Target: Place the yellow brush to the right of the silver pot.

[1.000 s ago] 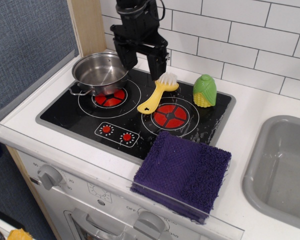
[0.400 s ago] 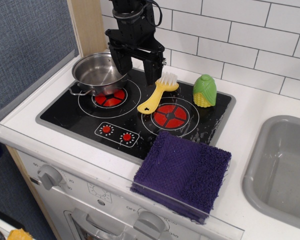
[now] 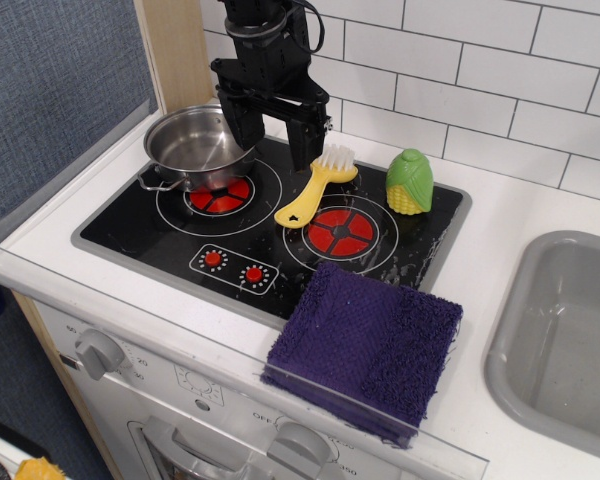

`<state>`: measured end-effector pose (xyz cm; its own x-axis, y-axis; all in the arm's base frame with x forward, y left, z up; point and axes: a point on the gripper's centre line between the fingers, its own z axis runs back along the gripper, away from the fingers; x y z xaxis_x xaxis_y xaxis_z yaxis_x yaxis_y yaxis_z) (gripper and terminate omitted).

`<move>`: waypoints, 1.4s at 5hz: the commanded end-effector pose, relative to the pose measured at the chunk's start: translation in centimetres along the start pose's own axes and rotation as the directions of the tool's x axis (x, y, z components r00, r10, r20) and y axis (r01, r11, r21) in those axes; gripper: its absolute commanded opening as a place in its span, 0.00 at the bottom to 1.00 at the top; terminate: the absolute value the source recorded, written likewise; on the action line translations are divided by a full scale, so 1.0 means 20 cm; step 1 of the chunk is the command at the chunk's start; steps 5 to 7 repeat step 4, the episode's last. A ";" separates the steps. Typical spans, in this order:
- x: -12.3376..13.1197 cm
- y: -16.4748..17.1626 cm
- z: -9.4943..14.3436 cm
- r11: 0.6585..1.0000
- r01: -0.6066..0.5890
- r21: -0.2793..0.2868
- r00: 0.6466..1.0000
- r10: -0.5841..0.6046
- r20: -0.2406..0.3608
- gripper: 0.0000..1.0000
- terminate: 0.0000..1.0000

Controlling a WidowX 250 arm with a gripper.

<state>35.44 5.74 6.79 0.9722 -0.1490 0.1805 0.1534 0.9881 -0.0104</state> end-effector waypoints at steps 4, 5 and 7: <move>-0.06 -0.06 0.11 1.000 0.012 0.026 0.997 -0.014 0.070 1.00 1.00; -0.06 -0.06 0.11 1.000 0.012 0.026 0.997 -0.014 0.070 1.00 1.00; -0.06 -0.06 0.11 1.000 0.012 0.026 0.997 -0.014 0.070 1.00 1.00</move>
